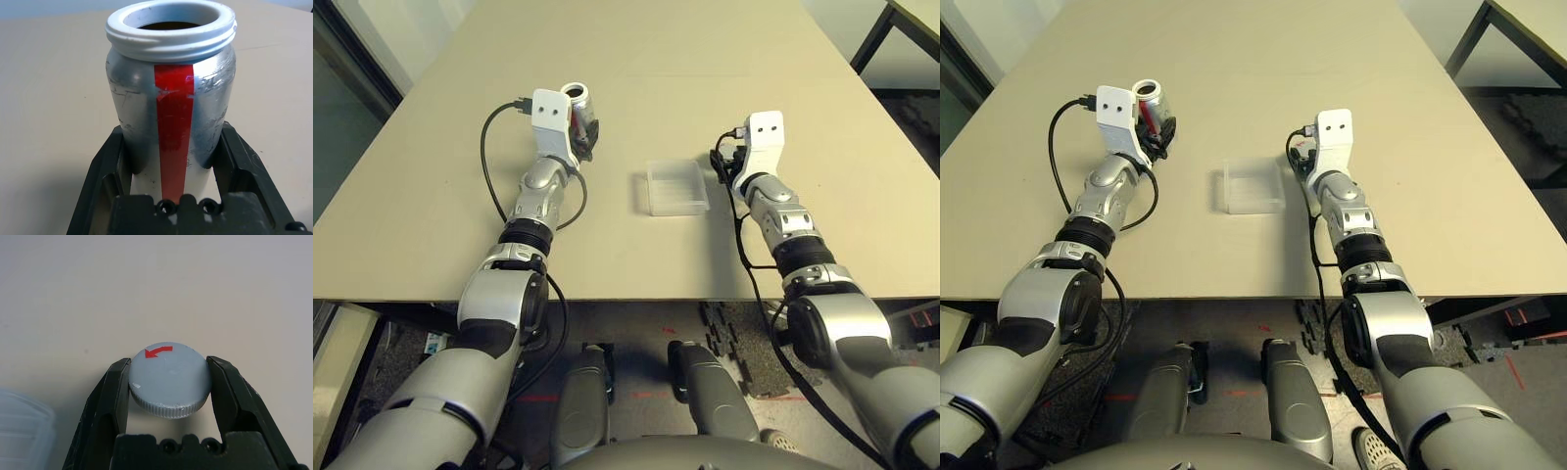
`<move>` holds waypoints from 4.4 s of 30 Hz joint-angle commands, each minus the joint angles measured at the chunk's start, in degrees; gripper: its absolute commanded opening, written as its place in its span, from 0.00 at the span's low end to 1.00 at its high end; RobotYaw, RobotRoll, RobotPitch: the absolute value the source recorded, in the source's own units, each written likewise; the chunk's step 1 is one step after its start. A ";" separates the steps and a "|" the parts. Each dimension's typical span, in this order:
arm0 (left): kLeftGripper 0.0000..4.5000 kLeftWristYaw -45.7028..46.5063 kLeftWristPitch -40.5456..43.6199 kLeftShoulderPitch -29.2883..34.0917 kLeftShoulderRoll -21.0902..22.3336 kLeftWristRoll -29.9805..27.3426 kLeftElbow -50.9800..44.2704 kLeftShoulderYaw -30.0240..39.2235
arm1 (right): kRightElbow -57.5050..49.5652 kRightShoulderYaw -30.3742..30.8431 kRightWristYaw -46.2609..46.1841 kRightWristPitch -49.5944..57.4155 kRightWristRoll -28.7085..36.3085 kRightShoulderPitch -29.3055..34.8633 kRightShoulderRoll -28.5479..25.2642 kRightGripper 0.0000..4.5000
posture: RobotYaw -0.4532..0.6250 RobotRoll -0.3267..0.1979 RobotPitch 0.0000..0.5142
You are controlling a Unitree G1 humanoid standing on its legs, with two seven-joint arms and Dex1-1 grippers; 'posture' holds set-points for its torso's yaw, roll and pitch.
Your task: Pour the medicine from the bottle into the box.
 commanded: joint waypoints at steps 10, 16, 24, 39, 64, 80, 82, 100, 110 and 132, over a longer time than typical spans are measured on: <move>0.55 -1.51 -0.20 -0.08 -0.24 0.10 2.53 0.77 | -0.76 -1.28 -0.09 0.07 -0.29 0.56 -1.50 1.00 | 0.29 0.62 0.27; 0.55 -1.92 0.13 -0.59 -0.18 0.05 2.92 0.94 | -4.81 -2.25 0.41 2.14 0.63 0.15 -3.07 1.00 | 0.28 0.62 0.27; 0.55 -5.40 1.16 -3.24 1.81 1.12 4.11 -0.12 | -38.44 1.58 11.19 29.40 4.73 7.65 -11.16 1.00 | 0.27 0.62 0.30; 0.55 -10.53 -17.92 -19.89 9.40 29.42 6.86 -25.89 | -71.36 13.00 34.69 63.90 18.43 16.55 -35.47 1.00 | 0.26 0.62 0.32; 0.55 7.79 -26.65 -37.62 2.24 73.53 9.09 -65.09 | -62.36 18.85 29.60 59.07 13.71 13.32 -23.00 1.00 | 0.26 0.62 0.30; 0.55 -14.81 -20.83 -24.18 6.13 41.72 7.14 -37.34 | -58.53 18.95 31.02 55.04 12.78 12.24 -22.53 1.00 | 0.30 0.62 0.29; 0.55 -16.68 -17.39 -20.48 6.66 36.66 4.99 -32.55 | -58.31 19.00 31.49 54.95 12.81 12.06 -22.73 1.00 | 0.31 0.62 0.30; 0.55 3.29 5.57 6.48 -0.13 8.08 -10.10 -1.37 | -58.36 19.10 34.33 55.74 12.48 11.32 -24.32 1.00 | 0.34 0.62 0.33; 0.55 4.14 7.51 7.43 -2.20 4.61 -7.47 0.49 | -59.72 18.58 34.07 57.19 12.70 11.89 -24.53 1.00 | 0.32 0.62 0.35; 0.55 2.49 5.94 9.82 -2.72 3.80 -7.42 -0.90 | -59.78 17.60 33.13 57.20 12.77 11.86 -24.29 1.00 | 0.31 0.62 0.36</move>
